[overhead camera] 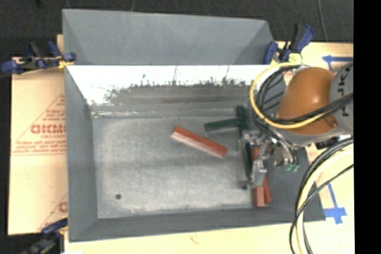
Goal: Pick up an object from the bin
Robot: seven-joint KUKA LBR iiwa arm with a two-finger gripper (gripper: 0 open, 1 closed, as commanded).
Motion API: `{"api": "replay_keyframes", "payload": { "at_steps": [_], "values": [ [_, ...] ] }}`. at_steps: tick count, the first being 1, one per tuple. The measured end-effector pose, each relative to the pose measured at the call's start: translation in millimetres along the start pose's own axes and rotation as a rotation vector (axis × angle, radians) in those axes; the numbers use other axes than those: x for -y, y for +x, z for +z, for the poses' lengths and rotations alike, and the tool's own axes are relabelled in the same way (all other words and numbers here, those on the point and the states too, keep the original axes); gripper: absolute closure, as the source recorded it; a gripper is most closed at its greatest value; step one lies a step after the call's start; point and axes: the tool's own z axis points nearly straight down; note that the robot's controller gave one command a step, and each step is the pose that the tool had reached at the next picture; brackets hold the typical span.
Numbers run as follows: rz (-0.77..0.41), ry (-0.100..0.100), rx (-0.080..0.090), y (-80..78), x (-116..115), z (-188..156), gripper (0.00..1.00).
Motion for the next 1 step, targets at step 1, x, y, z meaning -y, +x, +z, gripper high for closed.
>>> {"api": "replay_keyframes", "payload": {
  "at_steps": [1],
  "values": [
    [0.001, 0.000, 0.000, -0.1, -0.1, 0.0, 1.00]
  ]
}}
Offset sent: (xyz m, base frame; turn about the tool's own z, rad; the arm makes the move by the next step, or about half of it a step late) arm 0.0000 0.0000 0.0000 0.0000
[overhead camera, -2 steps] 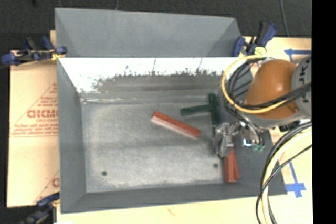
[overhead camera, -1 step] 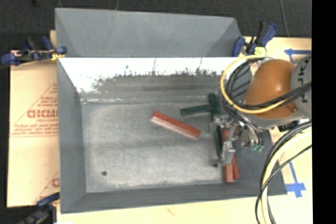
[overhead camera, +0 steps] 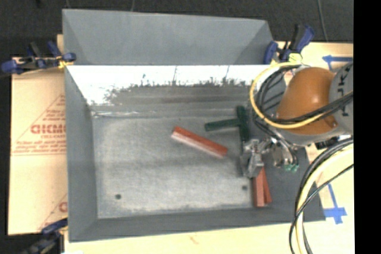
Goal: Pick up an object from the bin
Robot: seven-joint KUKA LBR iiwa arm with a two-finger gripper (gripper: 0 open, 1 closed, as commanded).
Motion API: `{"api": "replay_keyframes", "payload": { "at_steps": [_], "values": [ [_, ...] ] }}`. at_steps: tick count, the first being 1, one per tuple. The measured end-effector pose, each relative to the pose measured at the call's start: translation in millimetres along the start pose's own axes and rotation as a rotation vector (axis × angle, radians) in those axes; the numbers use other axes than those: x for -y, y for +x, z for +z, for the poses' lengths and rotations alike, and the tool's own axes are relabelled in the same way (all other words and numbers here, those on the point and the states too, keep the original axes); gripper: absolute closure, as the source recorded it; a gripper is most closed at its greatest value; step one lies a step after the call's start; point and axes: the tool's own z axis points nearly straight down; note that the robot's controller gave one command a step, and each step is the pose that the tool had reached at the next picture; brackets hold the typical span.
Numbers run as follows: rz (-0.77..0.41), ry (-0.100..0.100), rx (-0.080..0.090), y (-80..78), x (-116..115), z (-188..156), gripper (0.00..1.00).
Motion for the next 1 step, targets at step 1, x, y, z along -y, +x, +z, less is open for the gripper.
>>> {"api": "replay_keyframes", "payload": {
  "at_steps": [1],
  "values": [
    [0.001, 0.000, 0.000, 0.1, -0.1, 0.0, 0.00]
  ]
}}
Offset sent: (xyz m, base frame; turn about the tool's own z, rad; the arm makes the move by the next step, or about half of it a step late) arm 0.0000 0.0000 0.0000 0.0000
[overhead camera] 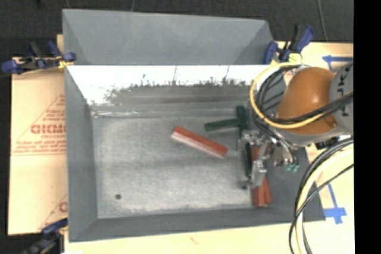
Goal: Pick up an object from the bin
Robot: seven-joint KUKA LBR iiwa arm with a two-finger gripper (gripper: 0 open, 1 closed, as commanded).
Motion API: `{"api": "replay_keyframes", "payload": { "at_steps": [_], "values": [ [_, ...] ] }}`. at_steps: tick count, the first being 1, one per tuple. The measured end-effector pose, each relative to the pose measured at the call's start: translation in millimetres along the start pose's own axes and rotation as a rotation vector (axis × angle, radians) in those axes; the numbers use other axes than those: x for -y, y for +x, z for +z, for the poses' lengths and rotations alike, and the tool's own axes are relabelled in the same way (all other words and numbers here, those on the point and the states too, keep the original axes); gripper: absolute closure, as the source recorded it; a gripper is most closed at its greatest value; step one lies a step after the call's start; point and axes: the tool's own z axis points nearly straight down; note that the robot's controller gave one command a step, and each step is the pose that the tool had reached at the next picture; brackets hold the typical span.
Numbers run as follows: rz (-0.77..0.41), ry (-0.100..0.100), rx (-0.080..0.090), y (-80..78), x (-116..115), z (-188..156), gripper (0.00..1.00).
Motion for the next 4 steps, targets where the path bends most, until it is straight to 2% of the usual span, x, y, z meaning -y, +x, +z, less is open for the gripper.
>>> {"api": "replay_keyframes", "payload": {
  "at_steps": [1, 2, 3, 4],
  "values": [
    [0.212, -0.002, 0.006, -43.7, -80.3, -17.4, 0.00],
    [0.218, 0.001, 0.008, -45.1, -107.3, 13.4, 0.00],
    [0.220, 0.000, 0.006, -44.5, -106.2, 12.9, 1.00],
    [0.245, 0.001, 0.011, -19.2, -89.9, -179.4, 1.00]
  ]
}}
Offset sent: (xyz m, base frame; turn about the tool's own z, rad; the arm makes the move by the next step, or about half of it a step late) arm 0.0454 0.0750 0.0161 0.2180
